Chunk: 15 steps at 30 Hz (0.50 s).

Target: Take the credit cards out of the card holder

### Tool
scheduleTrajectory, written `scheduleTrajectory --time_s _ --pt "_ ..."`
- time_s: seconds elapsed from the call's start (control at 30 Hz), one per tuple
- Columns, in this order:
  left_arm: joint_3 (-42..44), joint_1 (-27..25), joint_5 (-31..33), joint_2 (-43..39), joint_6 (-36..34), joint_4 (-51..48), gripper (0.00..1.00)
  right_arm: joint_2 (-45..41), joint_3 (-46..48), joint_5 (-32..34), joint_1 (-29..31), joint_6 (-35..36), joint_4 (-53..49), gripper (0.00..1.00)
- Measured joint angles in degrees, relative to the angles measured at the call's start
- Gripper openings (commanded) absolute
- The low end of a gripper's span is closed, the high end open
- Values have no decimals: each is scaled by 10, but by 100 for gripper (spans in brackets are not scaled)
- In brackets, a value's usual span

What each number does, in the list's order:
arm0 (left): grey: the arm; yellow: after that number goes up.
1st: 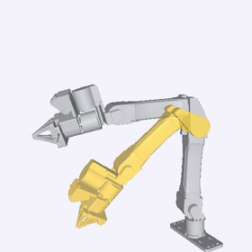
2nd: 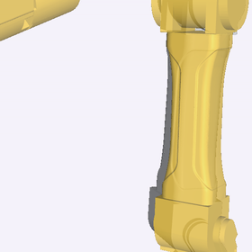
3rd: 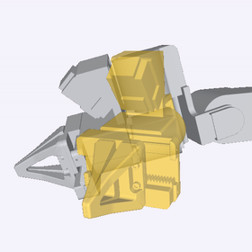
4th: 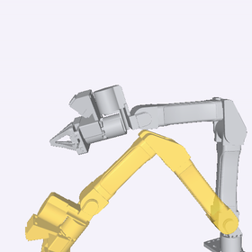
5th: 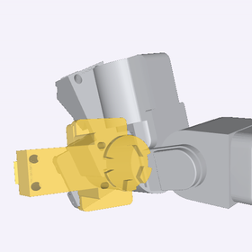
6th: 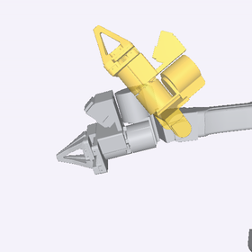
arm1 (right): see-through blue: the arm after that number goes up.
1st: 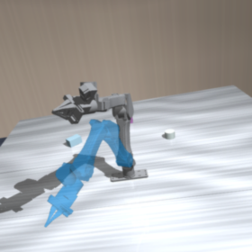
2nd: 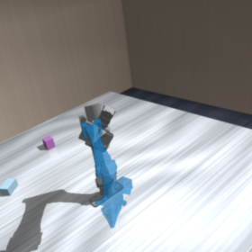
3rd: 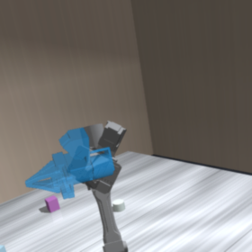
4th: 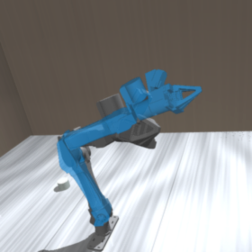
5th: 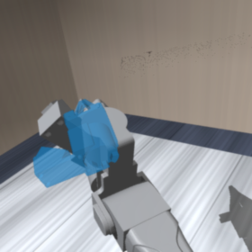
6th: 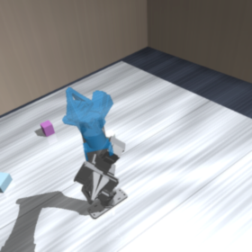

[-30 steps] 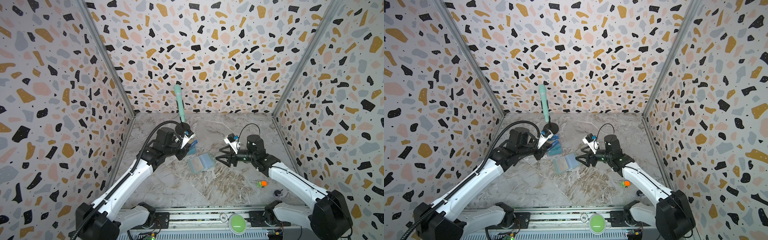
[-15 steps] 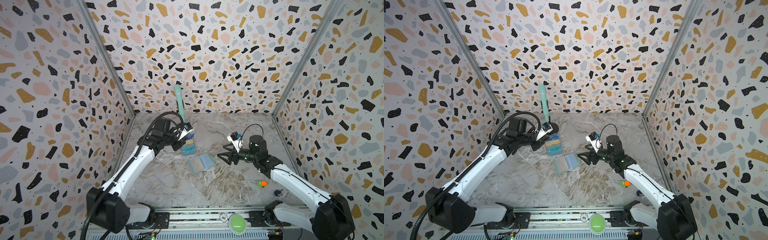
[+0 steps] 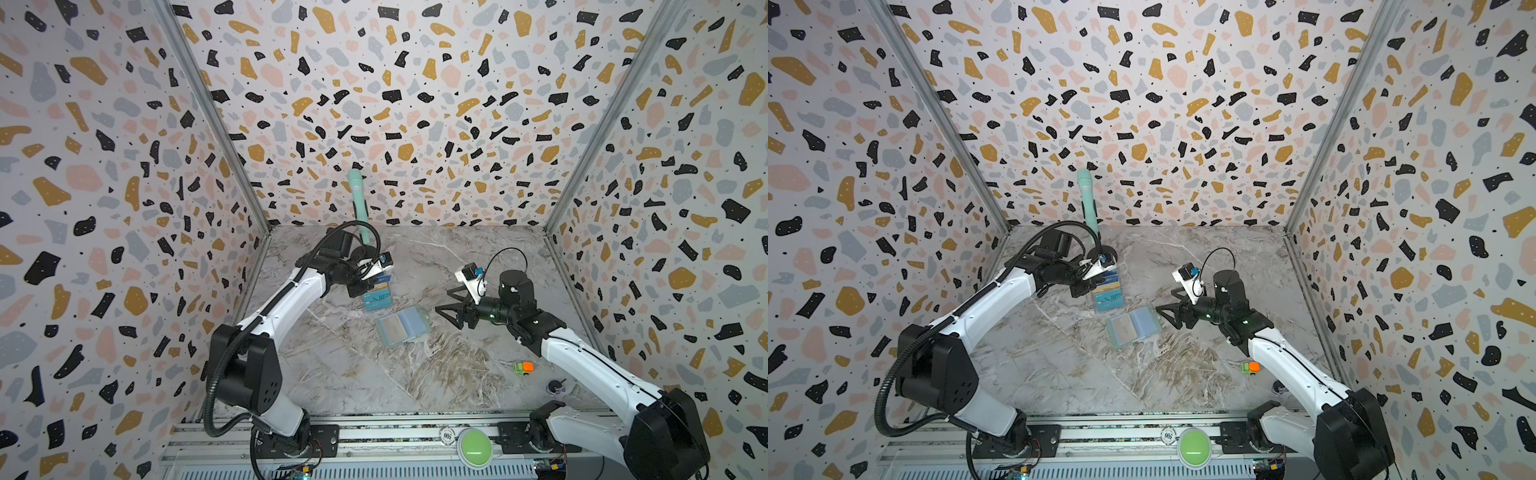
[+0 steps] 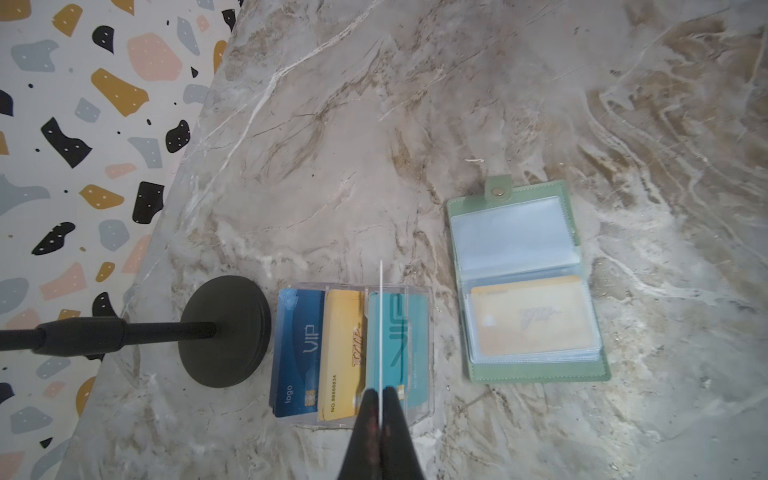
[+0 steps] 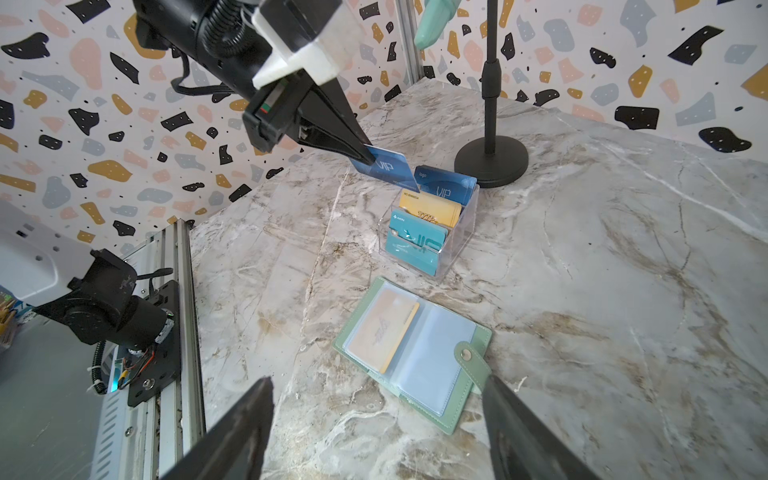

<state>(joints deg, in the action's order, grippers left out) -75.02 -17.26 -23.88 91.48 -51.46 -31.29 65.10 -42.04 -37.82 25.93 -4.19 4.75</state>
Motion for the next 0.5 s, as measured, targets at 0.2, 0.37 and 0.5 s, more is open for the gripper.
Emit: scheduleTrajectory --time_s 0.2,0.37,0.5 --pt "0 6 14 31 -6 42 0 0 0 2 -1 0 0 79" --pt "0 17 19 55 -8 67 0 0 0 3 -1 1 -1 79" --pt "0 27 19 70 -16 81 0 2 0 4 -1 1 -1 79"
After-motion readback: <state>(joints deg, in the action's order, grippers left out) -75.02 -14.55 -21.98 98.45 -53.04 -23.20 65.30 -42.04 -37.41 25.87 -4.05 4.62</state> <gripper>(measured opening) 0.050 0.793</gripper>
